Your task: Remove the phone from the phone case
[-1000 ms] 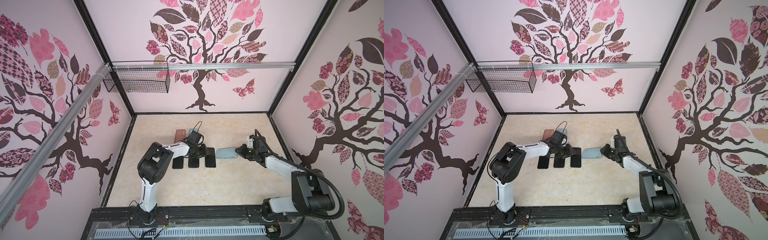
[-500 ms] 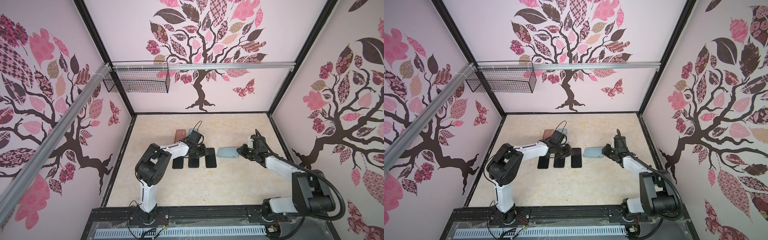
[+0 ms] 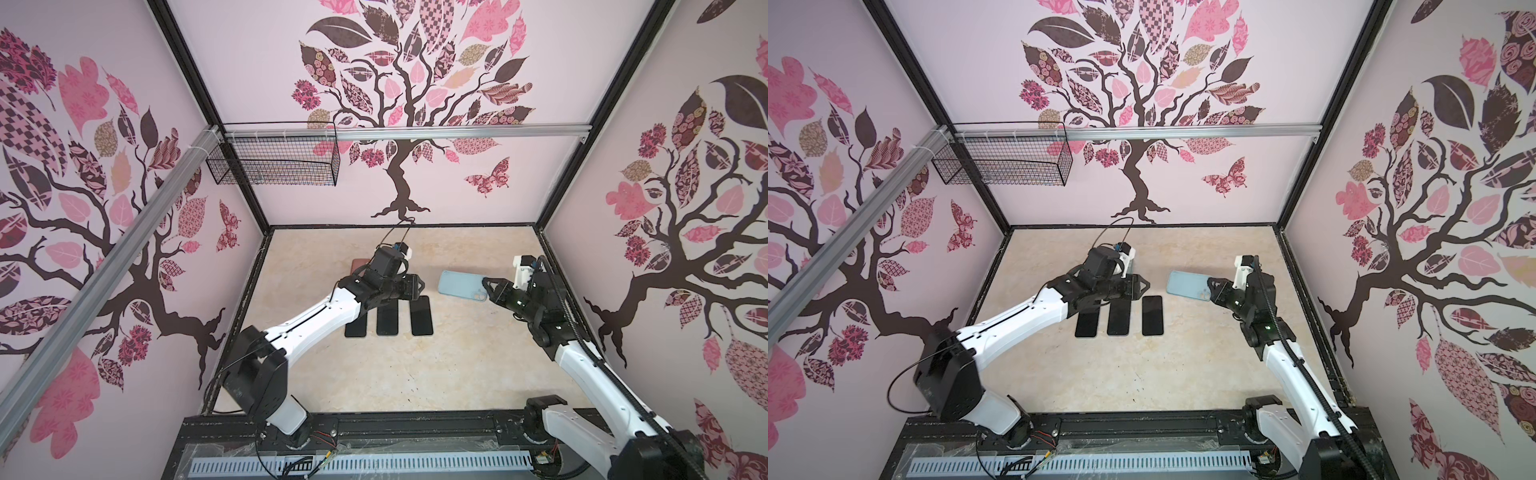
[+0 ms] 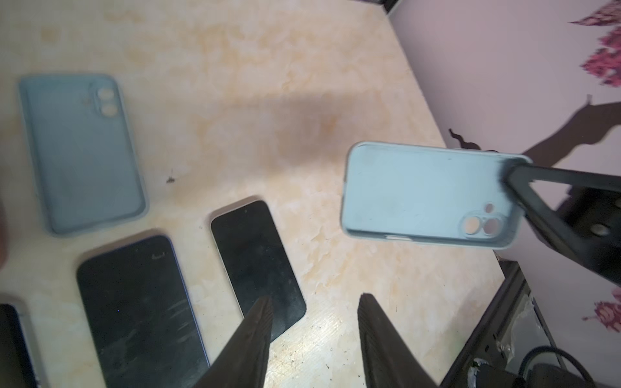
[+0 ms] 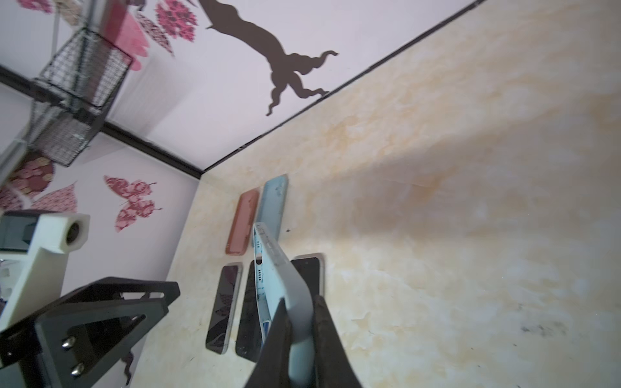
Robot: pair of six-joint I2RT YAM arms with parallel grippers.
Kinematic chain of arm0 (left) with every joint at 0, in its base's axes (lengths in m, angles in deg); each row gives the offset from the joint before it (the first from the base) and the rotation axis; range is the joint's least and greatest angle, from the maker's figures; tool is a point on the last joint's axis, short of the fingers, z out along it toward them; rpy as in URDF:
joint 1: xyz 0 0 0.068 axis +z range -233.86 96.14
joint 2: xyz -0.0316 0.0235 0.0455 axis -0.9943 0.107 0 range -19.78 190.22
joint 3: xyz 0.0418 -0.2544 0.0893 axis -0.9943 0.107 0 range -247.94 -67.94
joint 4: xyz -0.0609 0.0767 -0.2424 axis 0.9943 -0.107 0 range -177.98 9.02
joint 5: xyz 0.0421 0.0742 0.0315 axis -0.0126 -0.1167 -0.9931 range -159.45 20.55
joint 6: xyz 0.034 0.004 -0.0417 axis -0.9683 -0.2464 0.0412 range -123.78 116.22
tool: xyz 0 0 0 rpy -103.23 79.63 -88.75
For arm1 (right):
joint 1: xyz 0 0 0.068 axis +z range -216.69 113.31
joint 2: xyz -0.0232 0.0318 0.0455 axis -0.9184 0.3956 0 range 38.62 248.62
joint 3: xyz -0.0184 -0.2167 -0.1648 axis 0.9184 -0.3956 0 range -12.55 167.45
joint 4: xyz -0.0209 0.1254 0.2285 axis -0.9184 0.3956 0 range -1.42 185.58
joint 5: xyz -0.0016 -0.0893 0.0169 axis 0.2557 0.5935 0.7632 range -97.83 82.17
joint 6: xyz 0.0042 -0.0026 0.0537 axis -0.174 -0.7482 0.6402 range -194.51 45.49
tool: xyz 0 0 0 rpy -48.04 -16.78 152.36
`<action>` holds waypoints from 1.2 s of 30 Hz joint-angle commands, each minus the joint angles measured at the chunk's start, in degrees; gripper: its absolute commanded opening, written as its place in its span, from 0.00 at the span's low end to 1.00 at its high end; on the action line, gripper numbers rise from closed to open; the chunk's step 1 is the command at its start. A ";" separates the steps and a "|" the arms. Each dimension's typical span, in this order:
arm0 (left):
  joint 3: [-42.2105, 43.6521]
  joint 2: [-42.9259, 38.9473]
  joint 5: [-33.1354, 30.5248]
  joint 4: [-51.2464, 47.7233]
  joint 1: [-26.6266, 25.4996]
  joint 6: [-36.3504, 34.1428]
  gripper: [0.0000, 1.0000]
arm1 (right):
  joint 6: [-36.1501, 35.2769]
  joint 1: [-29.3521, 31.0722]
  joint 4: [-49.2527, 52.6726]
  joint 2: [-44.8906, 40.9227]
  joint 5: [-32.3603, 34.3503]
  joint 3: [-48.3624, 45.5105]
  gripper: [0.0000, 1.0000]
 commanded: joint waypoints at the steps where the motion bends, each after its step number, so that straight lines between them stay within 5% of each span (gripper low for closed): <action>1: 1.67 -4.62 -2.80 -3.30 -0.13 -12.06 0.45 | -3.13 1.41 2.55 -0.78 -10.28 2.60 0.00; 7: 2.95 -11.62 -1.12 -8.35 -0.74 -22.80 0.50 | -11.77 11.78 13.26 1.04 -12.29 8.98 0.00; 10: 3.10 -12.81 1.71 -11.11 -0.96 -26.37 0.52 | -13.32 12.68 15.07 2.92 -17.78 10.71 0.00; 22: 2.52 -10.15 8.83 -17.55 -2.64 -32.85 0.53 | -16.60 13.56 22.27 6.60 -22.88 16.63 0.00; 36: 1.68 -7.76 10.22 -18.02 -3.21 -33.92 0.20 | -15.97 13.62 20.85 6.34 -23.37 16.37 0.00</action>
